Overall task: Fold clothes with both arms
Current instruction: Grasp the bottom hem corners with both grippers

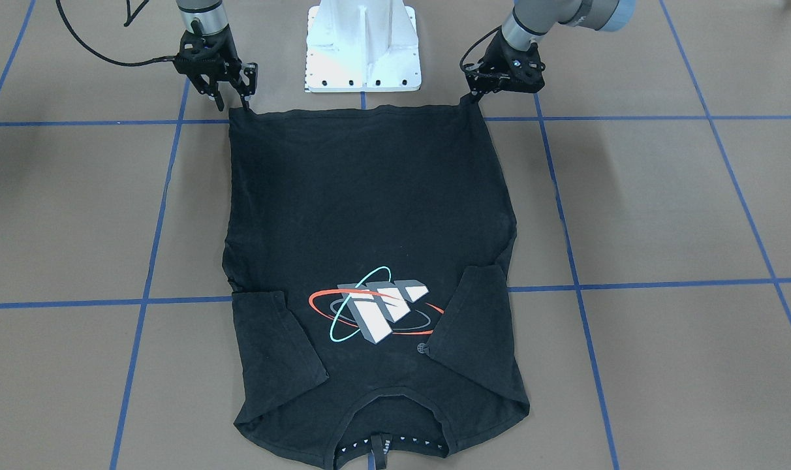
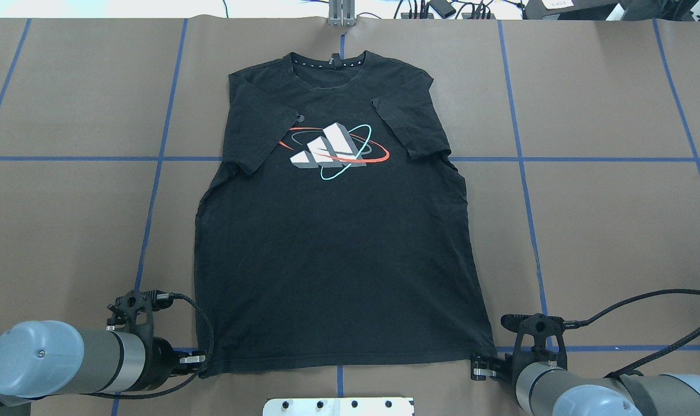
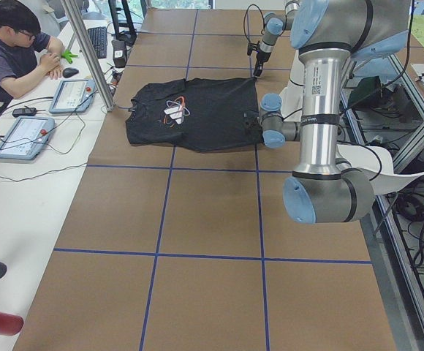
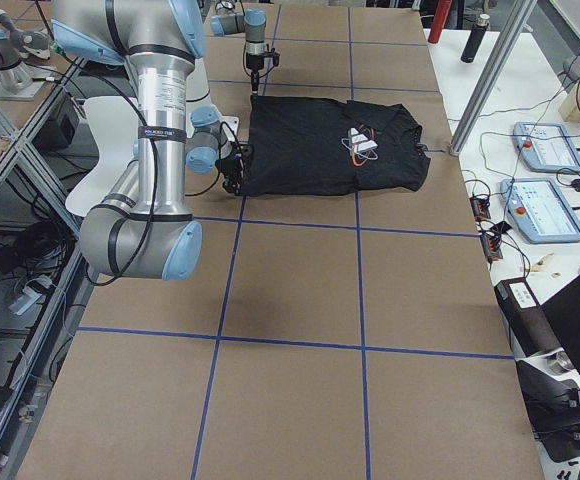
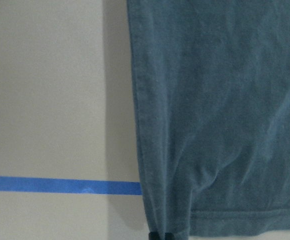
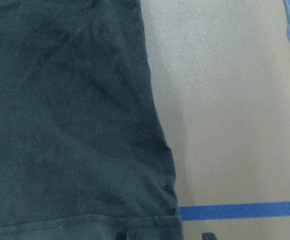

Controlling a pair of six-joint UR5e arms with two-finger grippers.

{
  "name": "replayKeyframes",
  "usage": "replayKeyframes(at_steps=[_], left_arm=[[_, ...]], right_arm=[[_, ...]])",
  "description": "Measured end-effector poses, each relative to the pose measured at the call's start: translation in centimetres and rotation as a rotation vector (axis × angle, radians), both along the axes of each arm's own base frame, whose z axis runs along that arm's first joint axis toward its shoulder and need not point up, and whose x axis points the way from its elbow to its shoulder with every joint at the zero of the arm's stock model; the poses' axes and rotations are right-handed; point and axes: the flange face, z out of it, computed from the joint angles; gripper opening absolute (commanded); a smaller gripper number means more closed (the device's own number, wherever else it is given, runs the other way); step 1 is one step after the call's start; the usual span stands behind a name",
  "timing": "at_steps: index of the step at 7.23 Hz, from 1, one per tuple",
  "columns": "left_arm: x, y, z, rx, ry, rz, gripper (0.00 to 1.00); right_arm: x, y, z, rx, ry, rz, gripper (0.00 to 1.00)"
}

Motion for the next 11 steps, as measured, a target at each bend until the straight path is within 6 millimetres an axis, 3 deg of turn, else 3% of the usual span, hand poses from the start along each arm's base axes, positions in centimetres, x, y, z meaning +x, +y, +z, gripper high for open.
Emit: replayKeyframes(at_steps=[7,8,11], left_arm=[[-0.05,0.02,-0.07,0.000,0.002,0.001,0.00],[-0.05,0.02,-0.07,0.000,0.002,0.001,0.00],[-0.14,0.04,-0.24,0.000,0.005,0.001,0.00]], right_arm=[[-0.20,0.08,0.22,0.007,0.007,-0.009,0.14],[-0.15,0.02,0.23,0.008,0.007,-0.008,0.01],[0.26,-0.28,-0.10,0.008,0.001,-0.003,0.00]])
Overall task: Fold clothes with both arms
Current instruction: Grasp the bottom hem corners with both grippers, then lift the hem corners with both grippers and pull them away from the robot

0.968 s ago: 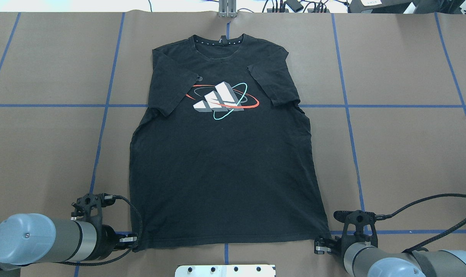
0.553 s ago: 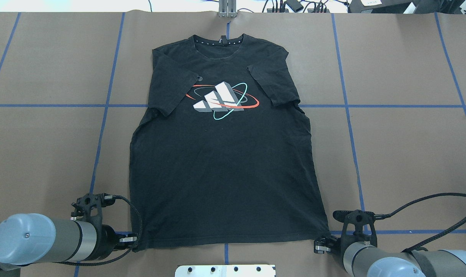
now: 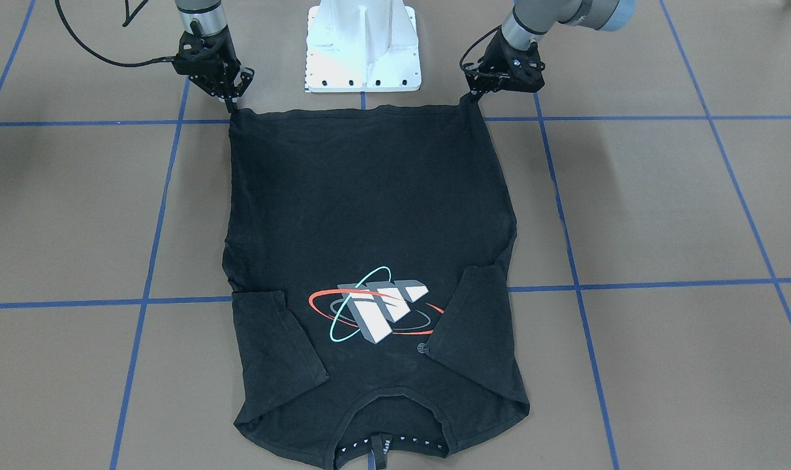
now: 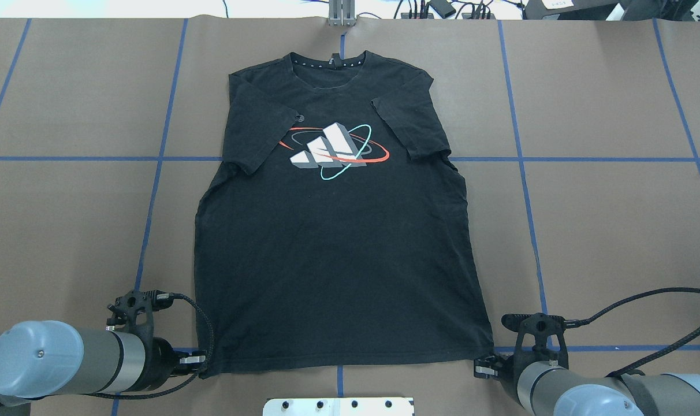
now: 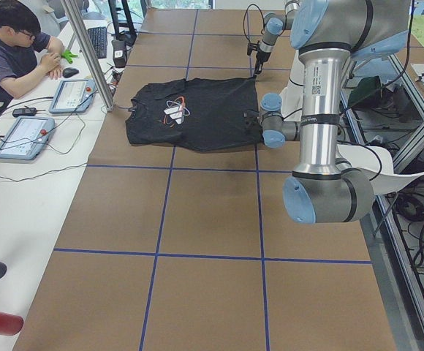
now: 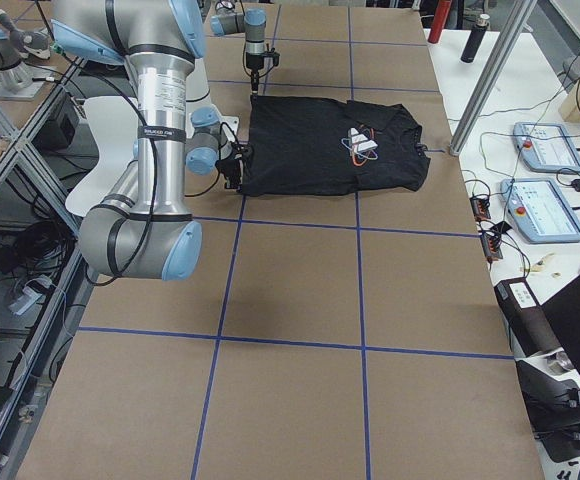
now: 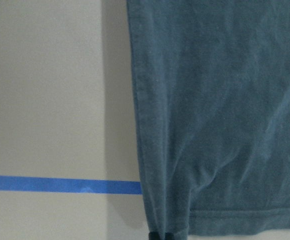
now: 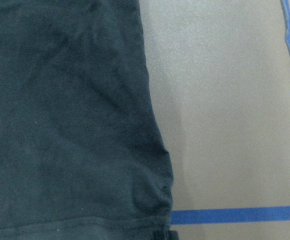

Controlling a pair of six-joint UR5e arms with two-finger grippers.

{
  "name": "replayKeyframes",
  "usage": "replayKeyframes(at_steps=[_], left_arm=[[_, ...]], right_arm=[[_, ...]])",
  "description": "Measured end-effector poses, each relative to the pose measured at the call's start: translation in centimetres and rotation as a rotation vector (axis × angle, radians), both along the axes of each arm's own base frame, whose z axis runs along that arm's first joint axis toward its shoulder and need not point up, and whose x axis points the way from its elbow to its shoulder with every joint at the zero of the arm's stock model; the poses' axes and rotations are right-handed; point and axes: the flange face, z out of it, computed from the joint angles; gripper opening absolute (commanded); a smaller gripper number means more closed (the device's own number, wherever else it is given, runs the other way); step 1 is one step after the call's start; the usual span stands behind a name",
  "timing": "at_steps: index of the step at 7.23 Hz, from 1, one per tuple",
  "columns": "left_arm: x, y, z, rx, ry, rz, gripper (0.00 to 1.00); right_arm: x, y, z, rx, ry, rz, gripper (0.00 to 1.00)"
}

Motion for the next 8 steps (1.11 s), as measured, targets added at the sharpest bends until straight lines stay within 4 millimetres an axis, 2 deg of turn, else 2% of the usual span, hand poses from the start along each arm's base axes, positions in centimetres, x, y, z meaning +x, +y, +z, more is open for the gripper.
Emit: replayKeyframes(at_steps=[2,4,6,8], left_arm=[[-1.0,0.4,-1.7,-0.009,0.034,0.028,0.00],[-3.7,1.4,-4.5,-0.034,0.096,0.104,0.00],[-8.1,3.0,-7.4,-0.054,0.159,0.196,0.00],[-11.4,4.1,-9.9,-0.063,0.214,0.259,0.00]], right_arm=[[1.3,-0.5,-1.7,-0.022,-0.033,-0.007,0.00],[3.4,-0.1,-3.9,-0.067,-0.075,-0.057,0.00],[6.6,2.2,-6.3,-0.106,-0.115,-0.157,0.00],[9.5,5.2,-9.6,-0.137,-0.174,-0.272,0.00]])
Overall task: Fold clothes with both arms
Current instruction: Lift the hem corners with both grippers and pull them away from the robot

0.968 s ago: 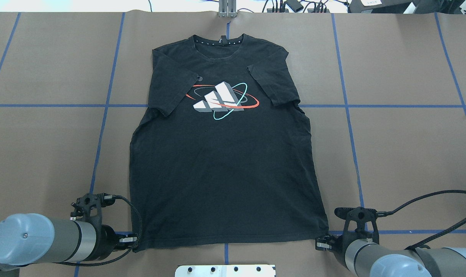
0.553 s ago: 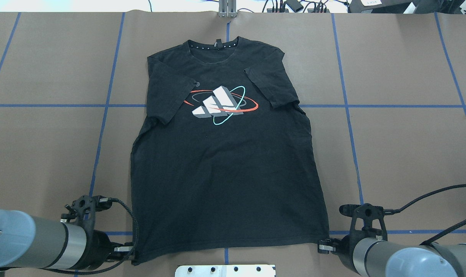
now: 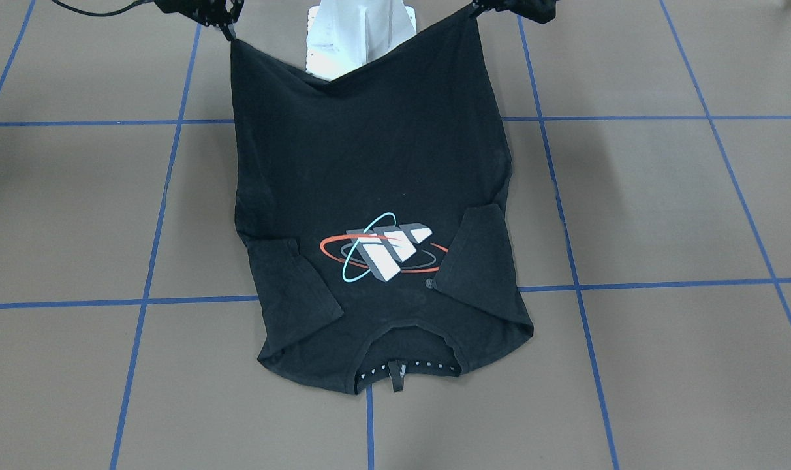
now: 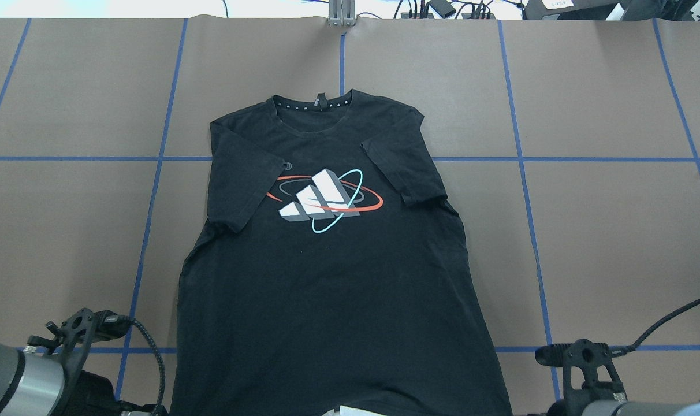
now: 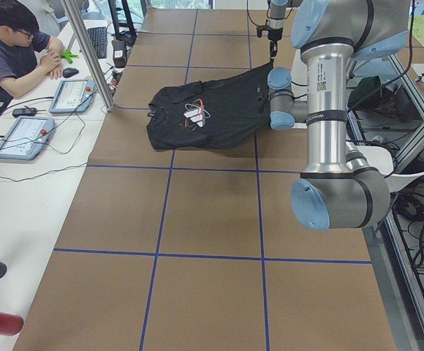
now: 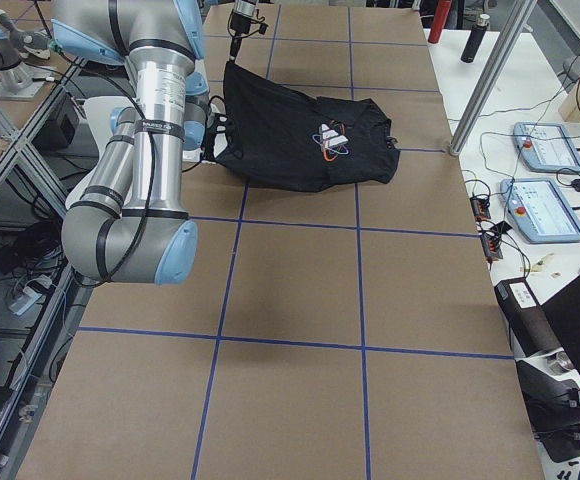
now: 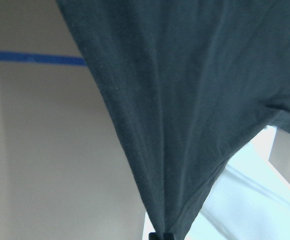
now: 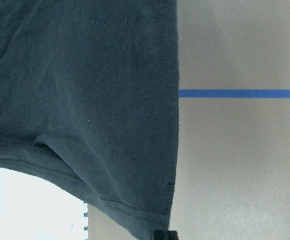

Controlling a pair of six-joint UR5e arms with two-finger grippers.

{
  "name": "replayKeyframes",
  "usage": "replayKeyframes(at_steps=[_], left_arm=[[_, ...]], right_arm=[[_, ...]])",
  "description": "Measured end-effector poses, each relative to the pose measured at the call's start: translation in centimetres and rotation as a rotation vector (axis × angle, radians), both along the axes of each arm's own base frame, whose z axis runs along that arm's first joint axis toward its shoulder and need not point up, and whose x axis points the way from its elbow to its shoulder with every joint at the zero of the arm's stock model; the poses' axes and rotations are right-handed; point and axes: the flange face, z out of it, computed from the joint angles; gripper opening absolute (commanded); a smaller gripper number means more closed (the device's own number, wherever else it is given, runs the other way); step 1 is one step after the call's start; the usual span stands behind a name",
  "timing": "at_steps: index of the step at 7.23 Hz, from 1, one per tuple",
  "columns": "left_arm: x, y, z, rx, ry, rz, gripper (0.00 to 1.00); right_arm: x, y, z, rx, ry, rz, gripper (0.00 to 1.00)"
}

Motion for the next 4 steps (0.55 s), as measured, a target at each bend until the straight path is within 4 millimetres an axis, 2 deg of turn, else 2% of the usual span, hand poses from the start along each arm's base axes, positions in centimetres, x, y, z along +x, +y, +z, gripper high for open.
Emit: replayKeyframes(at_steps=[1,2,4], left_arm=[[-1.2,0.1,-0.8,-0.003,0.016,0.013,0.00],[-2.0,-0.4,-1.1,-0.007,0.022,0.004,0.00],[-2.5,-3.1,-0.4,-0.015,0.002,-0.071,0.00]], right_arm=[[1.2,0.6,-1.6,-0.011,-0.031,-0.029,0.00],[2.2,0.0,-2.5,-0.020,-0.041,-0.021,0.00],[3.6,-4.0,-2.3,-0.031,-0.007,0.075,0.00]])
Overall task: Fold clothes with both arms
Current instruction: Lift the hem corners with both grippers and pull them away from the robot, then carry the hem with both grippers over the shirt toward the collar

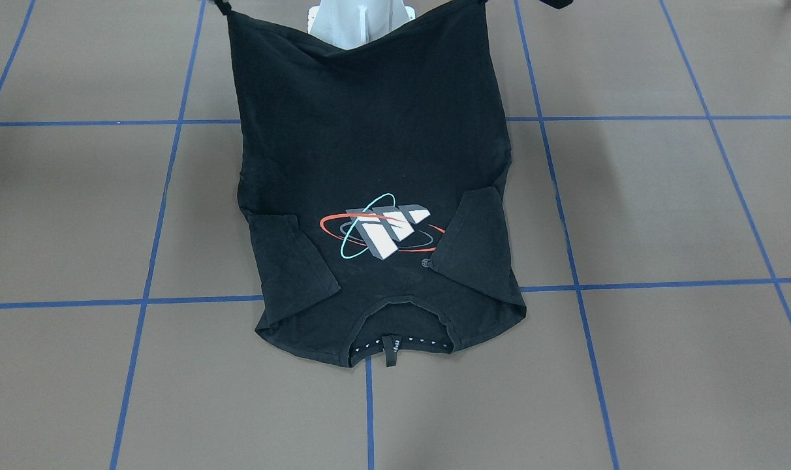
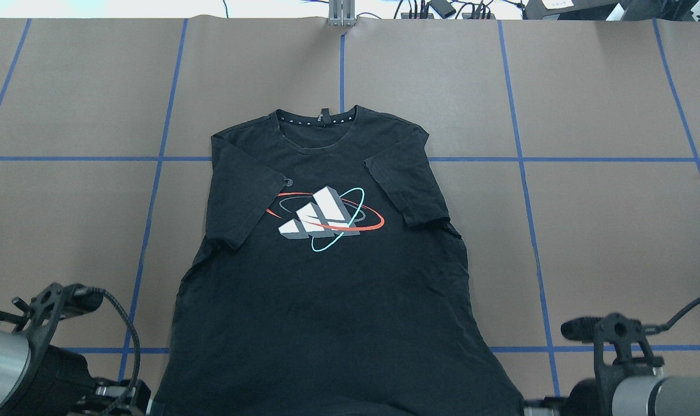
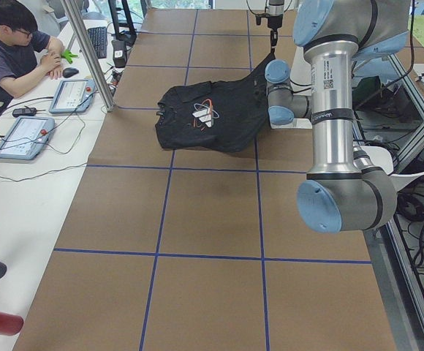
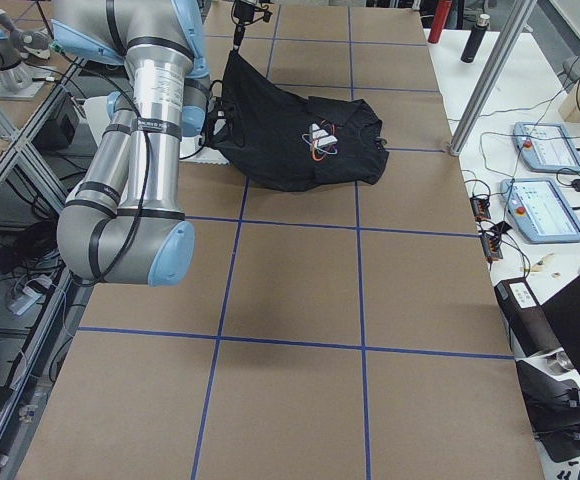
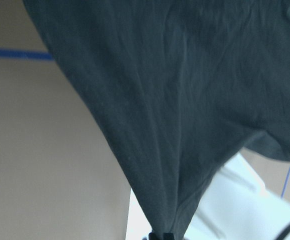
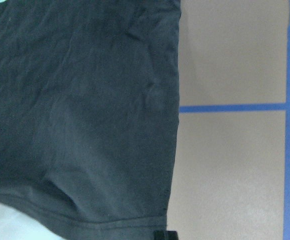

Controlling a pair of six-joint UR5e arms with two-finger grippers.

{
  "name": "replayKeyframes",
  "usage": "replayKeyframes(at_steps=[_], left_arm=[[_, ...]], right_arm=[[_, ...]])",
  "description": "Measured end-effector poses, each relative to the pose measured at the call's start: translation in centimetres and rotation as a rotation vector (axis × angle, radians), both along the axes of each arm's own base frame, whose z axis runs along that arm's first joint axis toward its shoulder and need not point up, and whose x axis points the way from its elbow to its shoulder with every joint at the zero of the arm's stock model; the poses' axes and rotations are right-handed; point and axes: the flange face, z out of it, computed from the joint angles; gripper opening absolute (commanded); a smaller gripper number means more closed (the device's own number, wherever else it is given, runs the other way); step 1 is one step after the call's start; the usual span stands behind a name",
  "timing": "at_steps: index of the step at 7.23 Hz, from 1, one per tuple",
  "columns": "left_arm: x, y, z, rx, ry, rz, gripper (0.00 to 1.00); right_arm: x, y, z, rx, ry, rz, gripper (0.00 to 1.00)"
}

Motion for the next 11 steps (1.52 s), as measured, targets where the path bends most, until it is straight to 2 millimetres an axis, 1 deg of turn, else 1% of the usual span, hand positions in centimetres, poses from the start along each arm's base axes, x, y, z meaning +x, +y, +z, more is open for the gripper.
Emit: replayKeyframes(at_steps=[1,2,3,4,5,6,8,11], left_arm=[[0.3,-2.1,0.8,-0.005,-0.016,-0.054,0.00],[0.6,-4.8,1.4,-0.008,-0.026,-0.120,0.00],[0.5,-7.6,1.6,-0.008,-0.026,-0.184,0.00],[-0.1,-10.1,1.3,-0.005,-0.018,-0.245,0.00],[-0.9,-12.1,0.7,0.000,-0.007,-0.295,0.00],[-1.6,-13.8,0.2,0.006,0.003,-0.338,0.00],[-2.8,-16.6,0.0,0.006,0.004,-0.405,0.00],[-2.5,-22.1,0.9,0.019,-0.024,-0.481,0.00]], right_arm=[[-0.4,-2.6,0.5,0.013,0.013,0.059,0.00],[-1.6,-5.5,1.1,0.025,0.026,0.119,0.00],[-2.7,-8.1,1.4,0.028,0.035,0.171,0.00],[-3.4,-10.6,1.3,0.033,0.039,0.210,0.00],[-3.2,-12.9,0.7,0.039,0.045,0.232,0.00],[-2.6,-14.8,0.1,0.041,0.055,0.249,0.00],[-1.6,-18.4,-1.1,0.036,0.053,0.286,0.00],[-2.3,-24.7,-1.7,0.022,0.060,0.334,0.00]])
